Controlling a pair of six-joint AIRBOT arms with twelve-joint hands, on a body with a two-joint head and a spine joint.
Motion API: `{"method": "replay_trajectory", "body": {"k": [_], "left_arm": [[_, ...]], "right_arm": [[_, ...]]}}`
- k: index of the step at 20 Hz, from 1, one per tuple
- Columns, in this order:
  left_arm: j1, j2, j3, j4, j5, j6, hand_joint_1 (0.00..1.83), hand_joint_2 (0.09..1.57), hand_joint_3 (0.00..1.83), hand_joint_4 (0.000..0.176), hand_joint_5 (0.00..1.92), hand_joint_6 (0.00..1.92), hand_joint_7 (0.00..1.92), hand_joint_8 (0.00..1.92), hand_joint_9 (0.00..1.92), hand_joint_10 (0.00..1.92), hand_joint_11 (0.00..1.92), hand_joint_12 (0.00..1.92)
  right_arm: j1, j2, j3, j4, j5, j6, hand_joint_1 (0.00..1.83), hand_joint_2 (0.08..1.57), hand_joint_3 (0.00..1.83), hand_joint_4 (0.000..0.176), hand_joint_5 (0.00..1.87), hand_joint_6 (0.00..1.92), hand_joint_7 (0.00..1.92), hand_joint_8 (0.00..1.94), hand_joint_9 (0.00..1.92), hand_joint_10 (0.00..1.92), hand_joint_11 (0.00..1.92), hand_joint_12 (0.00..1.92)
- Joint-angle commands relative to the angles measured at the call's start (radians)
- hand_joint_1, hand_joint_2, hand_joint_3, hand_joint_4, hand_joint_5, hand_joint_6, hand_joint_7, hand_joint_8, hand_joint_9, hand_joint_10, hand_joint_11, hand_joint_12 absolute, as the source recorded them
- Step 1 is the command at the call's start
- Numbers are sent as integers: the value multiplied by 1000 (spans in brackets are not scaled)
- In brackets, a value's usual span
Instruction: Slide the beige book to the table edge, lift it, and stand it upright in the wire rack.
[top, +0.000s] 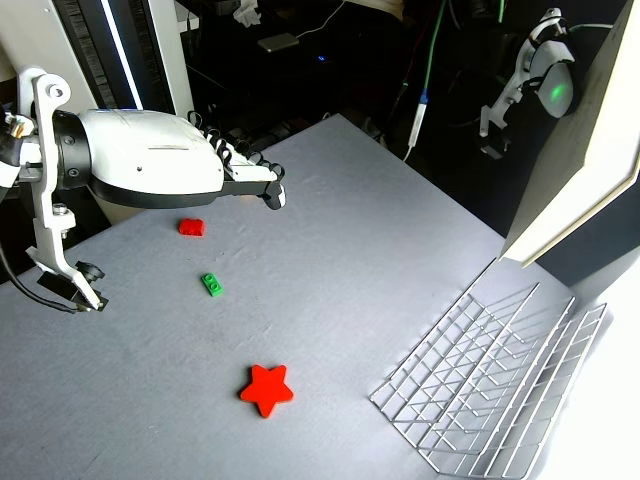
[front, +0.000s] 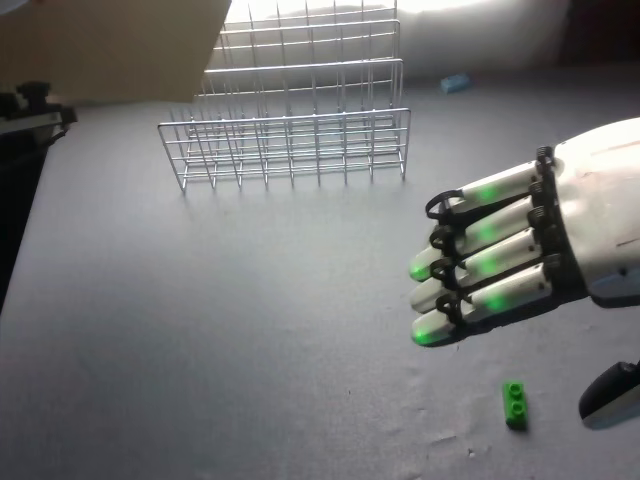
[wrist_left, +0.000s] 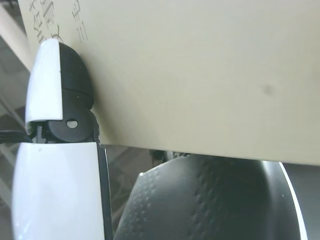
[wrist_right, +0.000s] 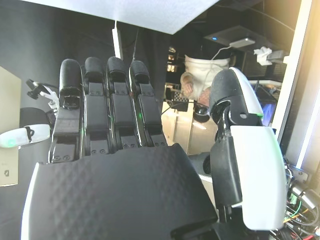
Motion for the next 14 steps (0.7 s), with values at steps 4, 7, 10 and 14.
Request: {"method": "replay_trajectory", "body": {"k": [4, 7, 10, 14], "left_arm": [[-27, -14, -3, -16, -120, 0, 1348, 1207, 0, 0, 800, 1162, 709, 1410, 781, 1449, 799, 1361], [-32, -30, -8, -16, -120, 9, 1348, 1207, 0, 0, 800, 1162, 709, 1410, 781, 1449, 799, 1360], [-35, -52, -6, -16, -124, 14, 1347, 1207, 0, 0, 800, 1161, 709, 1410, 781, 1449, 800, 1358], [-41, -89, 10, -17, -135, 19, 1345, 1214, 1, 0, 776, 1187, 722, 1411, 754, 1484, 712, 1441]], "right_arm": [[6, 27, -4, 77, 19, -5, 287, 1168, 1, 0, 261, 0, 273, 0, 255, 1, 0, 750], [9, 36, -4, 91, 15, -5, 287, 1169, 1, 0, 261, 0, 273, 0, 255, 1, 0, 749], [19, 47, -4, 113, 2, -19, 287, 1169, 1, 0, 261, 0, 273, 0, 255, 1, 0, 748], [19, 54, -3, 116, 3, -27, 257, 1175, 2, 0, 297, 9, 310, 8, 284, 8, 0, 826]]}}
